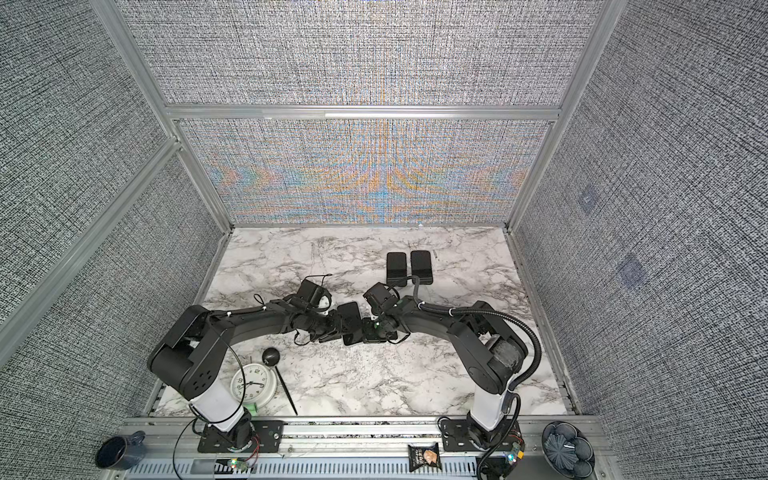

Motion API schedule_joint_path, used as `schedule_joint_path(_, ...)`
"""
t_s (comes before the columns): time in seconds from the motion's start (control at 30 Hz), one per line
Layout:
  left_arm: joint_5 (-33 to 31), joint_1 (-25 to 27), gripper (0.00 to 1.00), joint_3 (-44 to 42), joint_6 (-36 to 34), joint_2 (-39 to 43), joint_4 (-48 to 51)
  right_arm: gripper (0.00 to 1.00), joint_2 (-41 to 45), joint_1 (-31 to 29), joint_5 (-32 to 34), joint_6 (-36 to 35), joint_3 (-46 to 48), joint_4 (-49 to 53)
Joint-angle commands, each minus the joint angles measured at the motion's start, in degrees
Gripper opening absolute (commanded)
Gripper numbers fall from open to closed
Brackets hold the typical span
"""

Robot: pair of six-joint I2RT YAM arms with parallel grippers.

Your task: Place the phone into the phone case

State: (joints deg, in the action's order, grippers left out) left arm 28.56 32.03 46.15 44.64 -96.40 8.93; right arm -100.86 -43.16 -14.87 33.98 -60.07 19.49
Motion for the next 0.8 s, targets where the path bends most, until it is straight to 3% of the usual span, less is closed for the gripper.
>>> schedule_joint_path(0.0, -2.7, -0.1, 0.47, -1.3, 0.7, 2.0, 3.1, 0.08, 1.4, -0.1, 3.8, -1.8, -1.0, 2.9)
schedule_joint_path(0.13, -2.6, -0.2, 0.47, -0.3, 0.2, 3.3, 4.9, 0.11, 0.2, -0.1, 5.4, -3.0, -3.5, 4.7)
schedule_joint_path(0.37, -3.9, -0.5, 0.58, -0.1, 0.0, 4.6, 6.8, 0.22, -2.4, -0.1, 5.9, -4.2, -6.7, 6.5)
schedule_joint_path(0.77, -3.9, -0.8, 0.56, -0.7, 0.4, 4.4, 6.1, 0.23, -5.6, -1.6, 6.2, -5.4, -8.1, 8.3)
